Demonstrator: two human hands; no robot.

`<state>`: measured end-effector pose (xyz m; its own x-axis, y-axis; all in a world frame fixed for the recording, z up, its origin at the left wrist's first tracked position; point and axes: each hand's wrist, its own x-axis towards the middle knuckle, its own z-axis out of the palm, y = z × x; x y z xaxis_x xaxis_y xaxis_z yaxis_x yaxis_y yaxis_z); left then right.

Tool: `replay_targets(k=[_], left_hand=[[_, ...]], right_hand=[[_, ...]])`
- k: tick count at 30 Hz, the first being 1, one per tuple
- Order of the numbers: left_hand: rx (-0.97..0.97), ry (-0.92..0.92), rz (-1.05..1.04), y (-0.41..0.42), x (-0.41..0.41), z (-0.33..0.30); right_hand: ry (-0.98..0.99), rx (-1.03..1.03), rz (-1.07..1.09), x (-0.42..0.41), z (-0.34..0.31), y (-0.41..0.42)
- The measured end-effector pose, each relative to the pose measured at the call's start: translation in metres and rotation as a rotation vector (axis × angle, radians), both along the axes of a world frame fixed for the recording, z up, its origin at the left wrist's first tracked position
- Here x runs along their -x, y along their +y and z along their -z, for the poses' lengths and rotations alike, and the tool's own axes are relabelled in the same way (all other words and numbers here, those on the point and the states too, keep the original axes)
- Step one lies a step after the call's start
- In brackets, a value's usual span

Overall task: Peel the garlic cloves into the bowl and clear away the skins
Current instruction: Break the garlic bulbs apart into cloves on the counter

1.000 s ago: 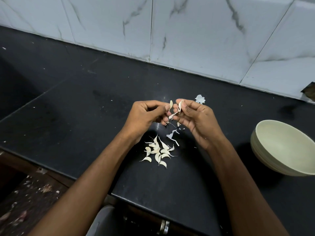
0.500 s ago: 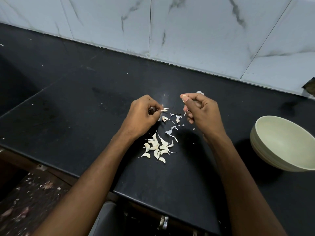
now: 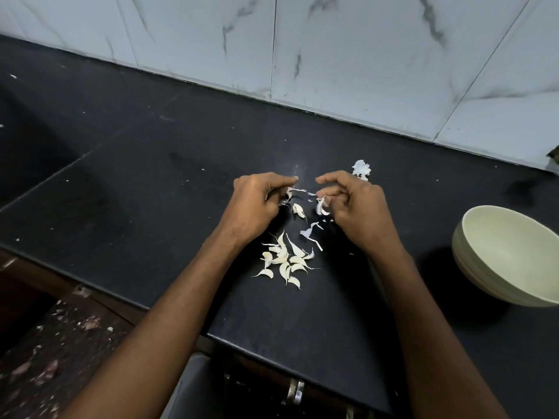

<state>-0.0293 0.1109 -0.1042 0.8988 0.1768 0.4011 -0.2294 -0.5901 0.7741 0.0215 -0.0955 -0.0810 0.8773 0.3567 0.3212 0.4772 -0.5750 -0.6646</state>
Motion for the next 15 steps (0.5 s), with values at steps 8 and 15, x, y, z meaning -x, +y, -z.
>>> replay_targets(k=[8, 15], left_hand=[[-0.049, 0.000, -0.162, 0.004, 0.004, -0.003], [-0.173, 0.111, -0.210, 0.000, -0.001, -0.005]], right_hand=[[-0.056, -0.047, 0.059, 0.001, -0.007, -0.002], [-0.026, -0.026, 0.080, 0.008, -0.010, 0.010]])
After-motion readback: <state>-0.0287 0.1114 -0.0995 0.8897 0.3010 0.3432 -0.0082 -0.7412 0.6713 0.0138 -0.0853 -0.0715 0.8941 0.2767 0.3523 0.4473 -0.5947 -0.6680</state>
